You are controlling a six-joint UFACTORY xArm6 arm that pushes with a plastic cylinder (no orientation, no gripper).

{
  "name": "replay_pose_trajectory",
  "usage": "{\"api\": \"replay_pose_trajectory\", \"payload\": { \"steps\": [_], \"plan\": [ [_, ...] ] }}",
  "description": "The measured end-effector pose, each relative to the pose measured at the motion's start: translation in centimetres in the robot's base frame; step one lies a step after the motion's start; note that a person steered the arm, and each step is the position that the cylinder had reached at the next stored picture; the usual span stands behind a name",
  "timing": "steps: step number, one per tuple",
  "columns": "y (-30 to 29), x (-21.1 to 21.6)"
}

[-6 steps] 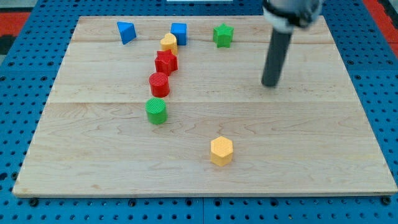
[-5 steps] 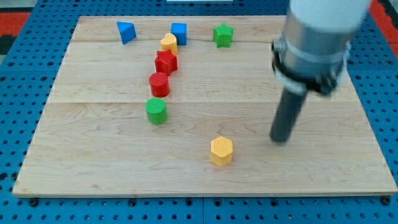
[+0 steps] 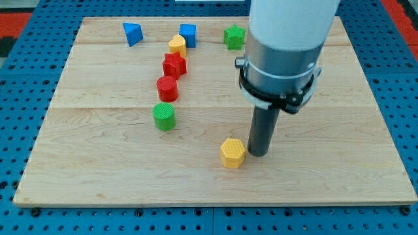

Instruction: Slide the yellow hexagon closer to the blue triangle

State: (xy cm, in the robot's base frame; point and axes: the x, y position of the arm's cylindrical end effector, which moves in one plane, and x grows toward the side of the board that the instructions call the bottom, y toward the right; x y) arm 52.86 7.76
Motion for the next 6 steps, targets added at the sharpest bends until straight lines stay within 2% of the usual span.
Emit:
{"api": "replay_pose_trajectory", "payload": {
  "steps": [1,2,3,6],
  "plan": [
    [0.8,5.9],
    [0.2,9.0],
    [-2.1,7.3],
    [-4.5,-2.4]
  ]
}}
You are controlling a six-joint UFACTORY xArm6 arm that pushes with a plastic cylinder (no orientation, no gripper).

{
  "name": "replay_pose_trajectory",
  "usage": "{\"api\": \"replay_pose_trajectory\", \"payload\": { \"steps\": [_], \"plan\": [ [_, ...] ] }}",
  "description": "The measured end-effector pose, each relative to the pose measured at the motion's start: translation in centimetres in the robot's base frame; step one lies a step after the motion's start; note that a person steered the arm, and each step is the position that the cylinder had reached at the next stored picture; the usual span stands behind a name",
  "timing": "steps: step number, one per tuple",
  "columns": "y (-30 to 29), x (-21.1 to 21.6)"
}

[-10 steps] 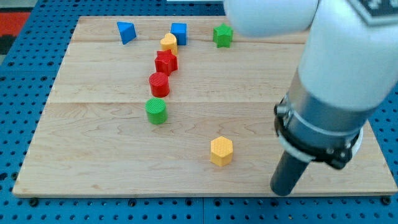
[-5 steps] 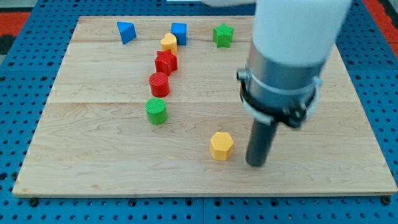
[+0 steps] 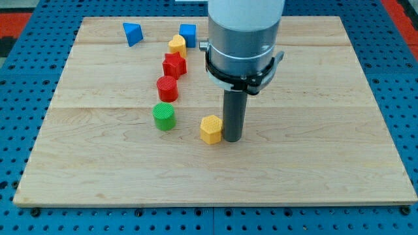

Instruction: Slide the yellow hexagon closer to the blue triangle

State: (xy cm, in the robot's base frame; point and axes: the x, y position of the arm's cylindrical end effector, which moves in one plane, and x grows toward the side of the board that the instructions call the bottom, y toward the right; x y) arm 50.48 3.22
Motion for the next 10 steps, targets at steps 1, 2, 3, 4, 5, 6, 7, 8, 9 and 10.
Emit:
{"api": "replay_pose_trajectory", "payload": {
  "steps": [1,2,3,4,5,6,7,8,9,10],
  "plan": [
    [0.1,5.2],
    [-1.3,4.7],
    [-1.5,3.9],
    [-1.1,3.9],
    [-0.6,3.9],
    [-0.1,3.9],
    [-1.1,5.1],
    [0.3,5.4],
    [5.4,3.4],
    [4.0,-1.0]
  ]
}}
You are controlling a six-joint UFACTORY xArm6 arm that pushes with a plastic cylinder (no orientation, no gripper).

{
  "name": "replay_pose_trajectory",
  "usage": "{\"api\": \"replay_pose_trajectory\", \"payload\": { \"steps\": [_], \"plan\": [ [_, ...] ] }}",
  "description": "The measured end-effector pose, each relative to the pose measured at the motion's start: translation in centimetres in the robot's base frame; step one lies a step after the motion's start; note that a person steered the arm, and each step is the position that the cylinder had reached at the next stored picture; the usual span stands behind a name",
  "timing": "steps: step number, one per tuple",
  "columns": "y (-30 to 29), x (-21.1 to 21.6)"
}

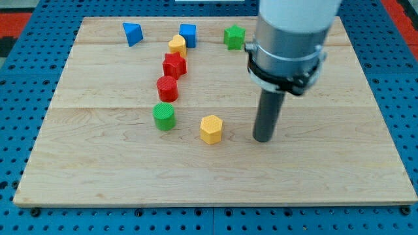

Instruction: Slide the yellow hexagon closer to the blue triangle

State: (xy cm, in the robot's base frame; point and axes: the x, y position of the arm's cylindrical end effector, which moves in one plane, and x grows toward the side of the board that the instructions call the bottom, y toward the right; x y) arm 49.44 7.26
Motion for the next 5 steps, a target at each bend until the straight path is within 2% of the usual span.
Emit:
{"api": "replay_pose_trajectory", "payload": {
  "steps": [2,3,5],
  "plan": [
    [-9.3,0.6],
    [-12.0,2.4],
    [-20.8,1.2]
  ]
}}
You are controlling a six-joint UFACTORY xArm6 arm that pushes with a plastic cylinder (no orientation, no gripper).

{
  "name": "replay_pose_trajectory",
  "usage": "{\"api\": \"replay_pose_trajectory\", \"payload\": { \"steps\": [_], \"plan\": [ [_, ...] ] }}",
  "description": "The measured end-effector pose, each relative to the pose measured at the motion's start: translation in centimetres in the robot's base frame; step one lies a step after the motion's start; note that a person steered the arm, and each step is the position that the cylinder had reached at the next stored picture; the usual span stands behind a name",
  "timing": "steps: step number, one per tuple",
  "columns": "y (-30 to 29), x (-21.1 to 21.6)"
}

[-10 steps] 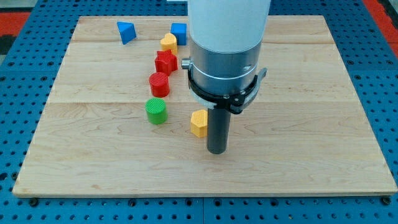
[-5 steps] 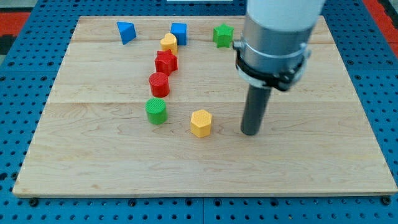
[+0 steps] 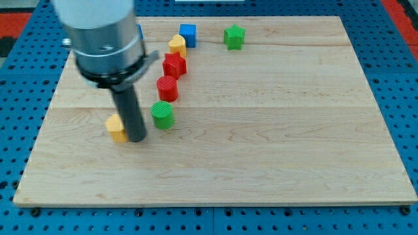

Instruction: Slide the yellow hexagon closer to the blue triangle

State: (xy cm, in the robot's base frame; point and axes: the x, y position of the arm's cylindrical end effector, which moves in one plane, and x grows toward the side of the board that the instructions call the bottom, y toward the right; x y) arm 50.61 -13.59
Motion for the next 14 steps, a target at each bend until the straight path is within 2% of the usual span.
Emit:
{"api": "replay_pose_trajectory", "payload": {
  "steps": [1,2,4,6,7,9,10,12,14],
  "plan": [
    [-1.0,2.8],
    [-3.4,-0.6],
    [-3.7,-9.4],
    [-6.4,-12.5],
    [-5.2,-14.6],
    [-3.5,-12.9],
    [-0.2,-13.9],
    [2.5,-20.1],
    [0.1,-17.0]
  ]
}}
